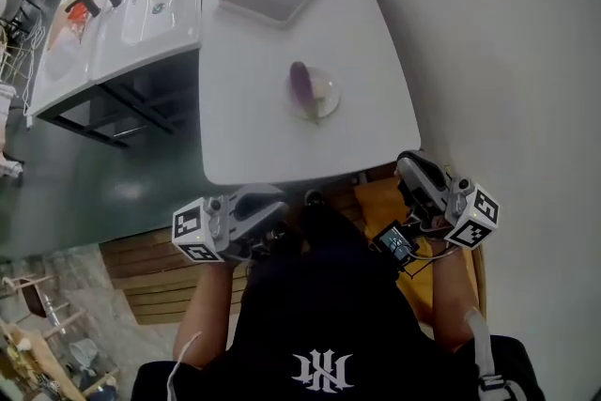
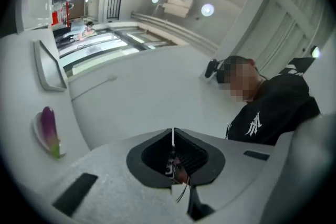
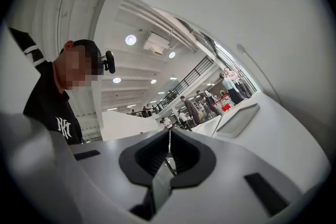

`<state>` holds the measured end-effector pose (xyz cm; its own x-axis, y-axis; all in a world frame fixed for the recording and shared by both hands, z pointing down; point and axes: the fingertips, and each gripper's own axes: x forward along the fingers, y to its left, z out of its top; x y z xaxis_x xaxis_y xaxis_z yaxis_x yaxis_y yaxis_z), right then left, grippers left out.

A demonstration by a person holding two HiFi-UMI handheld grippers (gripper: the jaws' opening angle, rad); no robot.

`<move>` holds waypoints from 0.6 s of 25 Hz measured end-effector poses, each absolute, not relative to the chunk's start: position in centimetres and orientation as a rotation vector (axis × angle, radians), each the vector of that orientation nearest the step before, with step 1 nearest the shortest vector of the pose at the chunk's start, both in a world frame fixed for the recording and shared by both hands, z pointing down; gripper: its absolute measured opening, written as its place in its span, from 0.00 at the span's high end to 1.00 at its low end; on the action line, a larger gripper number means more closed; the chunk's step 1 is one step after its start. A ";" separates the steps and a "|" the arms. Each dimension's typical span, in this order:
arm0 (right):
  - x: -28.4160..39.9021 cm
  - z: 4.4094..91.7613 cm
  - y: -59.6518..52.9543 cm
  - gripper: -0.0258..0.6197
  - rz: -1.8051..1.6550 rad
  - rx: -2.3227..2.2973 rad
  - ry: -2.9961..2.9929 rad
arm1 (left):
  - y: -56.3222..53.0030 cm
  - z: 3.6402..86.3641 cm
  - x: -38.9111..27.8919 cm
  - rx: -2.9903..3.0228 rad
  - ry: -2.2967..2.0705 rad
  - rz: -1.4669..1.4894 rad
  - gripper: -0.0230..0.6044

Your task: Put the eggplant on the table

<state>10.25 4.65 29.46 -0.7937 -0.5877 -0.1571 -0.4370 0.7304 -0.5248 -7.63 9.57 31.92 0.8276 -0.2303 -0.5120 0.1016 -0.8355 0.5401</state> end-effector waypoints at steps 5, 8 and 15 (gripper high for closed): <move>6.7 30.2 7.7 0.95 -0.743 -0.723 2.673 | 11.6 30.5 -6.5 2.577 -0.121 -0.686 0.95; 4.4 31.1 8.1 0.95 -0.775 -0.654 2.707 | 12.1 33.1 -5.4 2.649 -0.228 -0.440 0.95; 1.6 32.7 9.3 0.95 -0.788 -0.478 2.811 | 13.0 34.9 -4.5 2.687 -0.340 -0.208 0.95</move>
